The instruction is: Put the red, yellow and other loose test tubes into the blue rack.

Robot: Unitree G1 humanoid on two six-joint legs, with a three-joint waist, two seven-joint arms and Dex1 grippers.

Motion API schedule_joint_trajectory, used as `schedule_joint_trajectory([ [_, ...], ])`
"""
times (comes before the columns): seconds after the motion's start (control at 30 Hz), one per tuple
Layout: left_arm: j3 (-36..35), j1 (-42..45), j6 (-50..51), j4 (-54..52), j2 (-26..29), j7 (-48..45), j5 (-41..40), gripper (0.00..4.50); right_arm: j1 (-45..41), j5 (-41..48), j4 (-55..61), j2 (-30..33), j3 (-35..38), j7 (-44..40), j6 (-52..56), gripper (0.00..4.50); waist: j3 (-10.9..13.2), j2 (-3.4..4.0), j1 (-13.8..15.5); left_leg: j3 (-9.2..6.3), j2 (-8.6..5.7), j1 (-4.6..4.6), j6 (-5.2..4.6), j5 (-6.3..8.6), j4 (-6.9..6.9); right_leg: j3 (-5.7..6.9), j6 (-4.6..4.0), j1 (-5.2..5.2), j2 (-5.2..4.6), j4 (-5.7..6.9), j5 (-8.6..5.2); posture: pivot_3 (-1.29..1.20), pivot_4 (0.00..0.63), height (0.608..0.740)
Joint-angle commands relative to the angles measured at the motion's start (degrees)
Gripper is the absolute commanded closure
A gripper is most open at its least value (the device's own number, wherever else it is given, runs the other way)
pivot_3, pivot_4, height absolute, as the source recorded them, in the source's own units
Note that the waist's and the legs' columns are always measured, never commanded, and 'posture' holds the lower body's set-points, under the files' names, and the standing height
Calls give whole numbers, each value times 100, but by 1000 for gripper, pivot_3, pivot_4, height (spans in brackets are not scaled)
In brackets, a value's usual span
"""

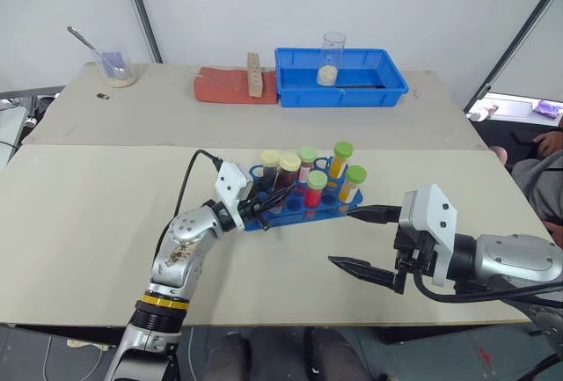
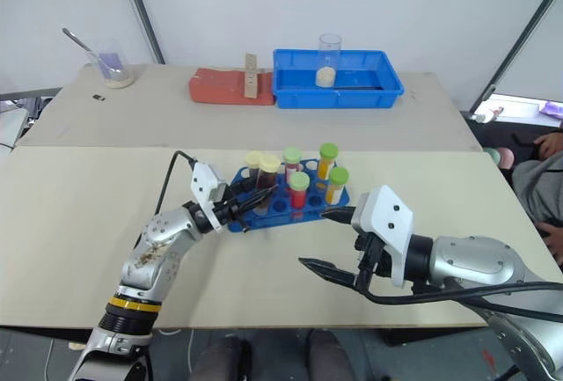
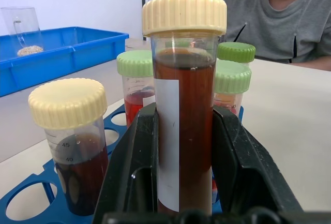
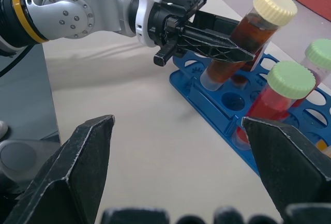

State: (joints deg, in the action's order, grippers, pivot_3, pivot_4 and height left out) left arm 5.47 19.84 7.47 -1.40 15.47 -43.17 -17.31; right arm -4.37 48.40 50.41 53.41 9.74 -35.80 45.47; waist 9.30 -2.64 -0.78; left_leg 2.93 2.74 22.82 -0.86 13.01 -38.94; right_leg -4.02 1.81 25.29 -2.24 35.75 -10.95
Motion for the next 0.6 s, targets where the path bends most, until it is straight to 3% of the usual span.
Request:
schedule_joint_trajectory([
  [0.03, 97, -69, -163, 95, -49, 15, 114, 3602, -98, -25, 87, -34, 46, 81, -76, 107, 0, 0, 0, 0, 0, 0, 0, 0, 0, 0, 0, 0, 0, 0, 0, 0, 150, 740],
  [0.6, 46, -272, -726, 403, -138, 112, 258, 3602, -191, -84, 34, -130, 22, 296, -35, 107, 0, 0, 2, 0, 0, 2, 0, 0, 3, 1, 2, -1, -4, -9, 0, 0, 150, 740],
])
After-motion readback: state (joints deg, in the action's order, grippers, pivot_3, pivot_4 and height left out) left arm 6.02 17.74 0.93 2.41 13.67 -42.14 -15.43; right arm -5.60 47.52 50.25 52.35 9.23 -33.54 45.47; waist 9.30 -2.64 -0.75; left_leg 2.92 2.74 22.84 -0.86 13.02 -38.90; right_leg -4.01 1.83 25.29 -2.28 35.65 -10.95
